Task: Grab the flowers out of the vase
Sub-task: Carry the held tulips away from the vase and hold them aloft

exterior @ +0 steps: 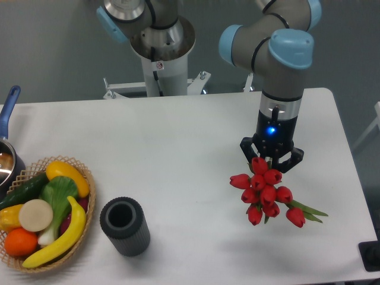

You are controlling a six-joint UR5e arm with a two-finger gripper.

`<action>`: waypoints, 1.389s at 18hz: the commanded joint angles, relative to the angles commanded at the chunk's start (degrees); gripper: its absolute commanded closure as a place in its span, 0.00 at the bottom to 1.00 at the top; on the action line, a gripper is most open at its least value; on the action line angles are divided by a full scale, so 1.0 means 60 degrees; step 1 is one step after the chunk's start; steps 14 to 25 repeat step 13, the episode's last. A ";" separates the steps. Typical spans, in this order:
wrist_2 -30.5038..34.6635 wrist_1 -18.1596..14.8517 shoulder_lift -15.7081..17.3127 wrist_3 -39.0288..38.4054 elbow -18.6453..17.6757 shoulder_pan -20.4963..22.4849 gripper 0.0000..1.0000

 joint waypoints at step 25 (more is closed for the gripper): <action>0.2065 -0.2036 -0.0102 0.0585 0.0425 -0.0526 0.93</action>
